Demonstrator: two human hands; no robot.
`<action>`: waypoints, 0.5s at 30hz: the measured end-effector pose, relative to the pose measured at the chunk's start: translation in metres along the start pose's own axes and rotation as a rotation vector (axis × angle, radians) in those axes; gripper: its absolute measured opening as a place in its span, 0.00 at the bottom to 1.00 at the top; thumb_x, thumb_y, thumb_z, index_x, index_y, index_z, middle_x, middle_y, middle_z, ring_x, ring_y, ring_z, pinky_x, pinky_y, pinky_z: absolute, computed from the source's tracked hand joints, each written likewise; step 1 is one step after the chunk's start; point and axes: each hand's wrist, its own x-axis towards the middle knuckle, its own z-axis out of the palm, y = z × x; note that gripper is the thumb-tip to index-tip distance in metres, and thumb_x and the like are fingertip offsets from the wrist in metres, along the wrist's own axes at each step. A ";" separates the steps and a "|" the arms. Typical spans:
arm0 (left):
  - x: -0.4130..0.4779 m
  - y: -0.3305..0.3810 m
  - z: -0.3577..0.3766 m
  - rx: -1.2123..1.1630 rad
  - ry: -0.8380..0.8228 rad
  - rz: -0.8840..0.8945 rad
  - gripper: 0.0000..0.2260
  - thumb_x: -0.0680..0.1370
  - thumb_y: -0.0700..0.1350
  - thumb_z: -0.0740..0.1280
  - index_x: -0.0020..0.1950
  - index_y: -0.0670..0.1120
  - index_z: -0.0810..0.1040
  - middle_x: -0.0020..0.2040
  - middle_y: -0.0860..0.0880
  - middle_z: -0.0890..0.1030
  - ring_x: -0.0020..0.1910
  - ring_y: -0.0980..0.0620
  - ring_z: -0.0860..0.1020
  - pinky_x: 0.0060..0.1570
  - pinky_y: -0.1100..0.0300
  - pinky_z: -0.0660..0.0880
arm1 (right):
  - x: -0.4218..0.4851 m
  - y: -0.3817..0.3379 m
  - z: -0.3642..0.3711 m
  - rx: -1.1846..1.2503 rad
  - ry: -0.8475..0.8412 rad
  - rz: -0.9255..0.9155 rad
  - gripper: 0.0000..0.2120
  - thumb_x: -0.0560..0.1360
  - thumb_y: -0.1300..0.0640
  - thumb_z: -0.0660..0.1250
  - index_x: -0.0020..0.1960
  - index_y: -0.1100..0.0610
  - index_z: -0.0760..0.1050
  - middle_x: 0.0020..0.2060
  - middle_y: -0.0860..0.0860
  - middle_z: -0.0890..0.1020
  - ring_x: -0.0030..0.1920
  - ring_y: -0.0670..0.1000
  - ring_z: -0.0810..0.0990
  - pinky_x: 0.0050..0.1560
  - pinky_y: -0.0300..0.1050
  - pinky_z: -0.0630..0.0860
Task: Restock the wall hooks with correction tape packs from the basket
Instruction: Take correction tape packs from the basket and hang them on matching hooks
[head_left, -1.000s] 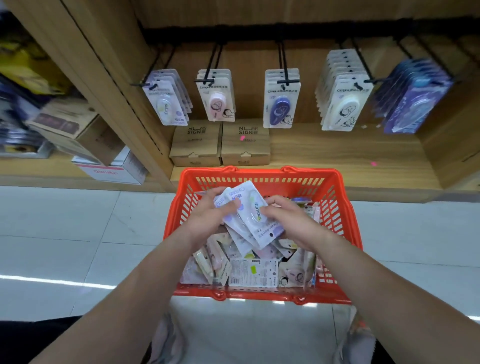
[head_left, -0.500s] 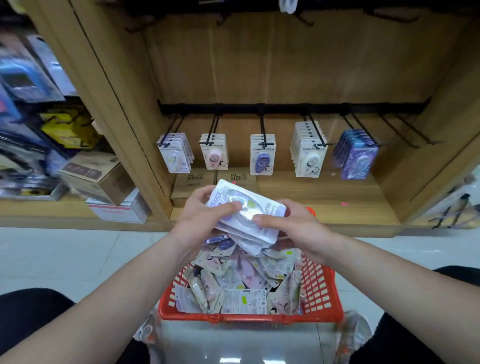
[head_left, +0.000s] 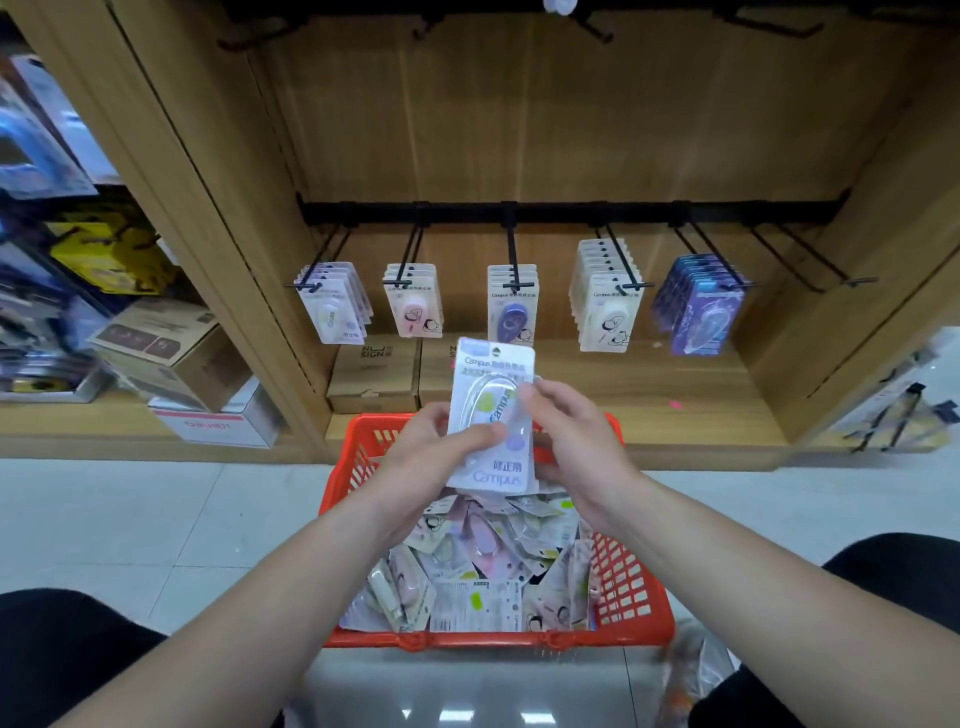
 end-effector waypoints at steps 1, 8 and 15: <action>0.003 -0.002 0.001 -0.035 0.028 0.009 0.25 0.71 0.49 0.80 0.65 0.47 0.76 0.50 0.46 0.87 0.44 0.46 0.87 0.39 0.50 0.81 | -0.001 0.000 0.000 -0.023 -0.022 0.002 0.06 0.82 0.51 0.68 0.57 0.49 0.80 0.52 0.50 0.87 0.50 0.50 0.87 0.47 0.50 0.83; 0.015 -0.007 0.004 -0.106 0.040 0.070 0.34 0.66 0.56 0.81 0.69 0.53 0.73 0.56 0.48 0.87 0.52 0.46 0.86 0.48 0.49 0.82 | 0.007 0.001 -0.002 -0.147 0.017 -0.088 0.17 0.78 0.51 0.74 0.65 0.51 0.77 0.51 0.51 0.87 0.48 0.49 0.88 0.41 0.43 0.82; 0.019 -0.014 0.005 0.101 0.032 0.154 0.27 0.74 0.50 0.78 0.68 0.55 0.69 0.54 0.58 0.85 0.49 0.60 0.85 0.45 0.64 0.81 | 0.023 0.005 -0.005 -0.185 0.011 0.079 0.18 0.76 0.47 0.76 0.58 0.57 0.78 0.49 0.58 0.87 0.43 0.55 0.88 0.46 0.57 0.86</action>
